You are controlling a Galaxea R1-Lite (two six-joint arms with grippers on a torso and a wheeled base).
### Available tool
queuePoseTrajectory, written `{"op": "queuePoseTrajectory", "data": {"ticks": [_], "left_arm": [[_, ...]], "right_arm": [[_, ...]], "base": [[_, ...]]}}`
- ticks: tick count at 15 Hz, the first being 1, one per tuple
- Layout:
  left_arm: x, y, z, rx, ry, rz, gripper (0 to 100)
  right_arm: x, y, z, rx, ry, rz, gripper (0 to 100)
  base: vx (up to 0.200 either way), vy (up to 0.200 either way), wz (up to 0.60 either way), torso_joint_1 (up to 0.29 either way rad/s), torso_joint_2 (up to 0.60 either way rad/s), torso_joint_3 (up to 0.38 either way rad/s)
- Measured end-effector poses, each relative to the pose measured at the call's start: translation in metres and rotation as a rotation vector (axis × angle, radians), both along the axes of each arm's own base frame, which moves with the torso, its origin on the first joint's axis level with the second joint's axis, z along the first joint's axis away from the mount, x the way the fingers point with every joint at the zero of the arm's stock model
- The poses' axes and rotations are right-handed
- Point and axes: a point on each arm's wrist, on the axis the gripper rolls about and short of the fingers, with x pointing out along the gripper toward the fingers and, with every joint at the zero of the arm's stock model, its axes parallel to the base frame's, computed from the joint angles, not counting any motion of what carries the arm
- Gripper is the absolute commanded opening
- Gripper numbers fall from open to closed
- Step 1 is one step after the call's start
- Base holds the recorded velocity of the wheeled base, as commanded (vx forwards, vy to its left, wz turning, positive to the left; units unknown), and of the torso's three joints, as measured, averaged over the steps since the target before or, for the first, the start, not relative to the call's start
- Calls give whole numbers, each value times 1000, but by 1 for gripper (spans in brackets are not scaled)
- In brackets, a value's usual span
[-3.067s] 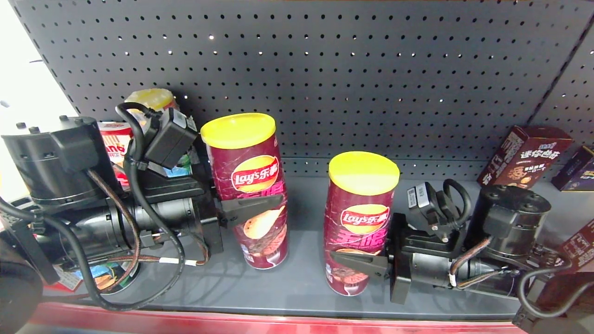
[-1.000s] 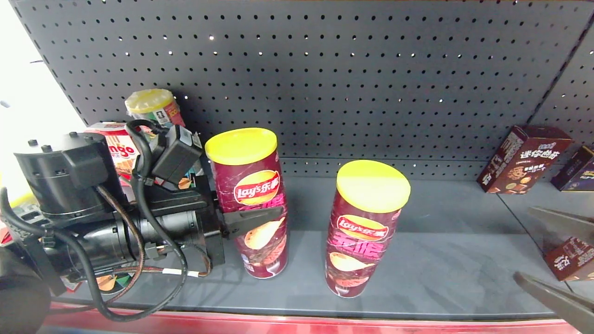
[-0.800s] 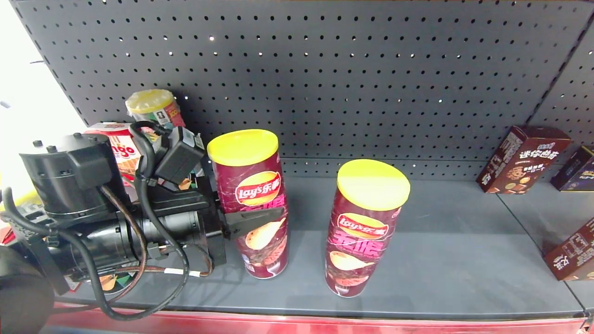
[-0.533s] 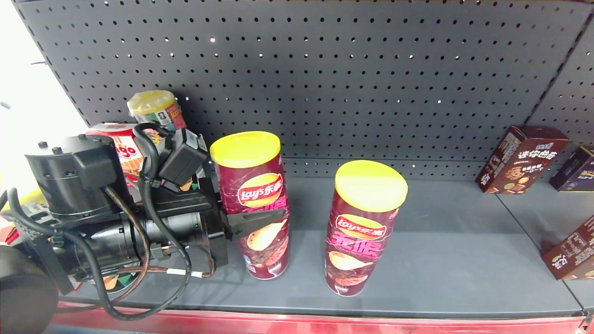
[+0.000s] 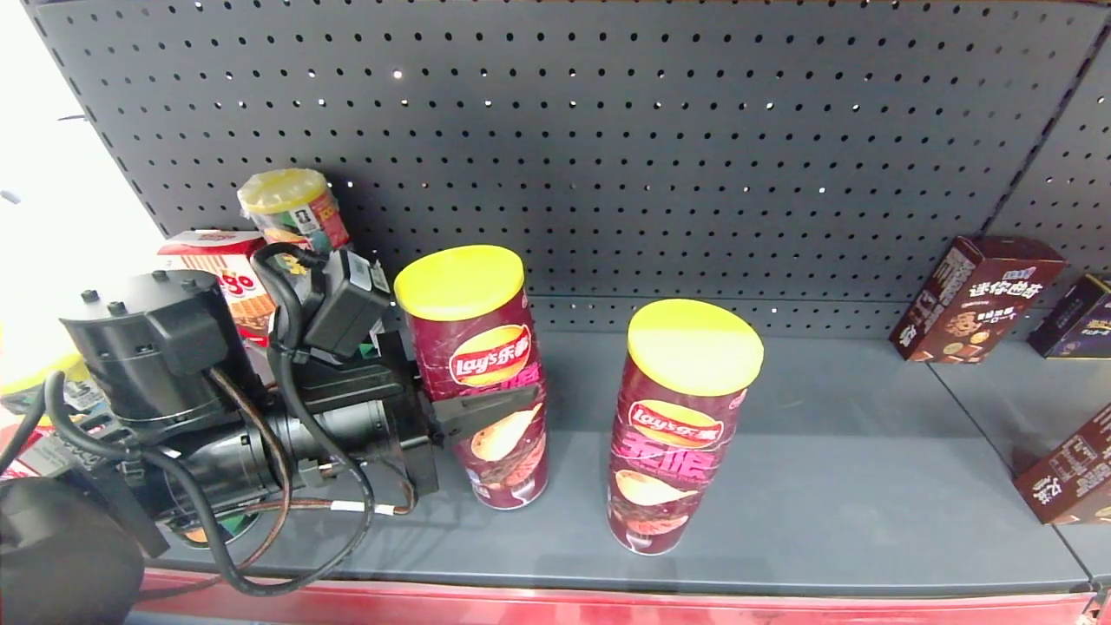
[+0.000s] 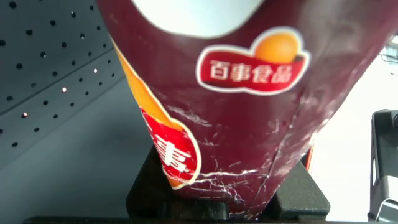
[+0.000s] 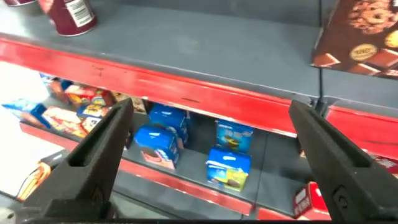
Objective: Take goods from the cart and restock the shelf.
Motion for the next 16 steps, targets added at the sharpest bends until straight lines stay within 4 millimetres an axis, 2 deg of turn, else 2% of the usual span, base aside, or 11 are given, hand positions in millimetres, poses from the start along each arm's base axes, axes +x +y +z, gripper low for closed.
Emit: {"op": "queuePoseTrajectory", "data": {"ticks": [6,8,16], "left_arm": [[7,0,-4,7,9,11,0],[7,1,-5,9,15,12,0],[10,-1,3,-8,-12,-2,0]], "right_arm": [[6,3,2,-18,43,-235,100],[8,6,5,-4,-16,-171,100],[10,10,-1,4,8,-42,100]], "base": [[0,0,0,0,0,0],[0,0,0,0,0,0],[0,0,0,0,0,0]]}}
